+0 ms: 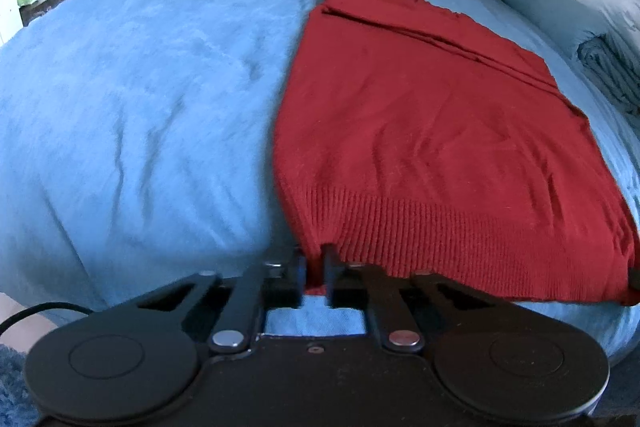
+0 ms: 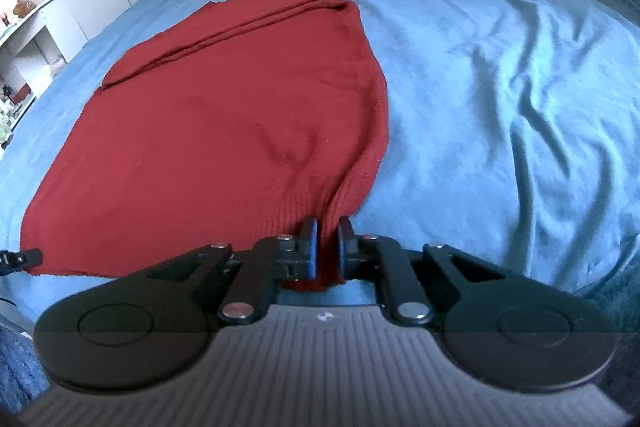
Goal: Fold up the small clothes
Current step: 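Grasp the ribbed hem of the sweater with both grippers, then lift the hem and fold it over toward the collar with both grippers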
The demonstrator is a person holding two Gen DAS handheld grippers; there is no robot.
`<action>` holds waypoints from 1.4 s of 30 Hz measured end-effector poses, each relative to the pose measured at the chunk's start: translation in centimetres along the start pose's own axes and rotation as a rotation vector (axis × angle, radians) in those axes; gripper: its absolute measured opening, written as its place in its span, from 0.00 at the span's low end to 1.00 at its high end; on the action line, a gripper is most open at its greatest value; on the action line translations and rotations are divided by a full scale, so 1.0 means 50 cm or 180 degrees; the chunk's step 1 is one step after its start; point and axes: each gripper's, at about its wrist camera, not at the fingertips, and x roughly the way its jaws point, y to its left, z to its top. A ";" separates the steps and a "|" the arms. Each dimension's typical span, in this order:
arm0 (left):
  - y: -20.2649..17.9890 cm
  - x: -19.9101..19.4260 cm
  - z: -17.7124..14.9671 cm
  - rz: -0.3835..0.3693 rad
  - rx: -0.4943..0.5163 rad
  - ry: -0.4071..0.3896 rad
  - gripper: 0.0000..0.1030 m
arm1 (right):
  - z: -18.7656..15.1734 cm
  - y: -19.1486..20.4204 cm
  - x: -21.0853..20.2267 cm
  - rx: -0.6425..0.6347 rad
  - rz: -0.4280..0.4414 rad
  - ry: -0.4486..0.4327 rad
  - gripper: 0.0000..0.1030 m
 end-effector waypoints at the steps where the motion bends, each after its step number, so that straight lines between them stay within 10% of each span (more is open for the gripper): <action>1: 0.001 -0.005 0.003 -0.0002 -0.0028 0.0003 0.05 | 0.003 -0.003 -0.003 0.0032 0.0021 -0.0009 0.22; 9: 0.007 -0.103 0.100 -0.0312 -0.0342 -0.0458 0.04 | 0.069 -0.027 -0.070 0.0467 0.0501 -0.0358 0.21; 18: -0.049 -0.087 0.428 -0.0476 -0.0502 -0.1114 0.04 | 0.382 0.015 -0.071 0.0493 0.0771 -0.0976 0.21; 27: -0.122 0.206 0.702 -0.0162 -0.0606 -0.1022 0.04 | 0.693 0.068 0.227 0.0197 0.0490 -0.0921 0.21; 38: -0.098 0.464 0.737 -0.0001 -0.0811 -0.0613 0.05 | 0.724 0.052 0.547 0.0227 0.0241 -0.0642 0.21; 40: -0.095 0.462 0.742 -0.0027 -0.0786 -0.0647 0.12 | 0.727 0.053 0.566 0.0179 0.0120 -0.0680 0.39; 42: -0.094 0.441 0.742 0.0159 -0.0751 -0.0750 0.52 | 0.725 0.059 0.563 0.0051 -0.0052 -0.0785 0.80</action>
